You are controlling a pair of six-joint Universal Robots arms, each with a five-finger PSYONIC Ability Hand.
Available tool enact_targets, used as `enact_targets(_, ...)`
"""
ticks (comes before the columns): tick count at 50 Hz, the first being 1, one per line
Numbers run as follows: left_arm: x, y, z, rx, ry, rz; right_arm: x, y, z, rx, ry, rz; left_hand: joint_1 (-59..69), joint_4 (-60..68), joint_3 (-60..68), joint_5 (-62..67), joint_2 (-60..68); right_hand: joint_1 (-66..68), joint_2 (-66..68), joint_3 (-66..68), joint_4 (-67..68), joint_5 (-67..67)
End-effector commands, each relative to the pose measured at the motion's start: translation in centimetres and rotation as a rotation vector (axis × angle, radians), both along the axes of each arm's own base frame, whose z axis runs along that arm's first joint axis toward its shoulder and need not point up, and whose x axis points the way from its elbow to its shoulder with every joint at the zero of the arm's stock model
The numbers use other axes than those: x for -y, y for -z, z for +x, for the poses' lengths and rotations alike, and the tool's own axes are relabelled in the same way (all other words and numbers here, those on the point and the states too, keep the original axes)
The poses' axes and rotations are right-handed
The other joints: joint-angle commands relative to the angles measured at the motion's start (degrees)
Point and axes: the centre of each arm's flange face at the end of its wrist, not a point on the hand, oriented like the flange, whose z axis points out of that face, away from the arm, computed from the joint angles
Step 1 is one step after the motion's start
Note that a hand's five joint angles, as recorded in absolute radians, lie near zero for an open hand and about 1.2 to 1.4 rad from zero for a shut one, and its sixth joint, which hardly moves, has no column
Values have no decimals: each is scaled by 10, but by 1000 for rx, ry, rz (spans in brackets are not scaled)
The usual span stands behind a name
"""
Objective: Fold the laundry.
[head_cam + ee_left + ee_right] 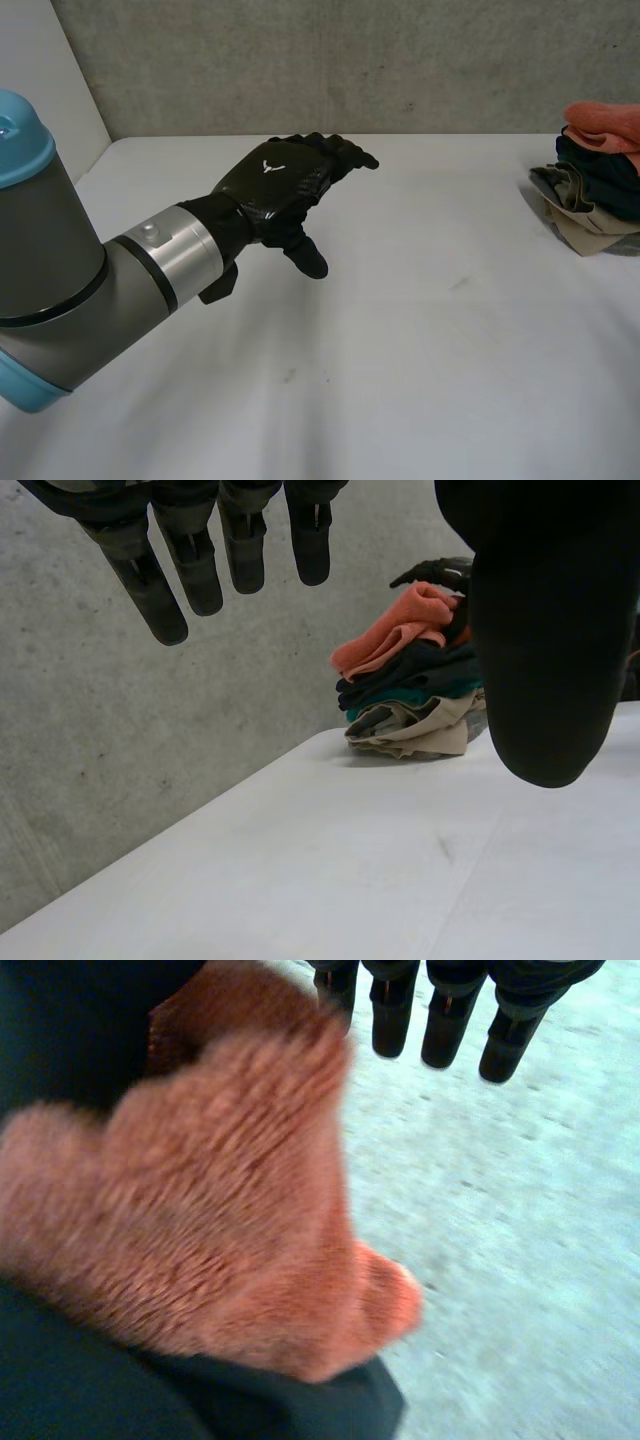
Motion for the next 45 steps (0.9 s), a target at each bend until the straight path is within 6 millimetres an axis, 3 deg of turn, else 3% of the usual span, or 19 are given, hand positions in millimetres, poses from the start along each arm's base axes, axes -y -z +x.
enact_targets(1,-7,-4,-3,-5,16,-8,-24,-22,-12,37,175,114,31,26,30,28,31,-33,-34,-37,-42,-40)
enact_targets(4,-8,-5,-3,-9,19,-11,-38,-30,-22,6,229,142,31,26,30,28,31,-33,-34,-37,-42,-40)
enact_targets(11,-15,-9,-5,-14,35,-20,-73,-71,-35,-54,369,179,32,28,32,30,32,-33,-34,-37,-42,-40)
enact_targets(16,-23,-26,-3,-43,44,-60,-89,-97,-49,-84,521,168,27,23,27,24,27,-33,-34,-37,-42,-40)
enact_targets(17,-24,-29,-2,-50,42,-68,-94,-112,-48,-110,566,131,27,23,27,24,27,-33,-34,-37,-42,-40)
enact_targets(20,-30,-47,1,-96,44,-91,-103,-134,-47,-138,630,78,24,19,23,21,24,-33,-34,-37,-42,-40)
enact_targets(24,-33,-72,8,-177,18,-101,-118,-163,-17,-141,620,1,24,19,23,21,24,-33,-34,-37,-42,-40)
enact_targets(25,-34,-76,10,-192,8,-105,-126,-178,12,-133,559,-48,24,19,23,21,24,-33,-34,-37,-42,-40)
enact_targets(26,-33,-81,11,-205,-4,-109,-131,-183,27,-125,522,-69,24,19,23,21,24,-33,-34,-37,-42,-40)
enact_targets(28,-30,-90,18,-235,-61,-125,-138,-187,53,-103,453,-95,24,19,23,21,24,-33,-34,-37,-42,-40)
enact_targets(29,-27,-93,21,-240,-88,-131,-147,-187,78,-81,377,-108,24,19,23,21,24,-33,-34,-37,-42,-40)
enact_targets(32,-14,-99,36,-254,-208,-155,-159,-179,111,-52,252,-84,16,11,15,13,15,-33,-34,-37,-42,-40)
enact_targets(33,-11,-100,40,-256,-239,-160,-169,-171,135,-39,152,-57,16,11,15,13,15,-33,-34,-37,-42,-40)
enact_targets(37,9,-102,63,-253,-389,-164,-203,-160,184,-20,-66,-11,-10,-14,-10,-12,-10,-33,-34,-37,-42,-40)
enact_targets(40,24,-88,82,-208,-498,-130,-216,-145,199,-9,-118,43,-15,-19,-16,-18,-15,-33,-34,-37,-42,-40)
enact_targets(45,31,-62,98,-108,-560,-94,-231,-97,214,12,-114,215,-23,-28,-24,-26,-23,-33,-34,-37,-42,-40)
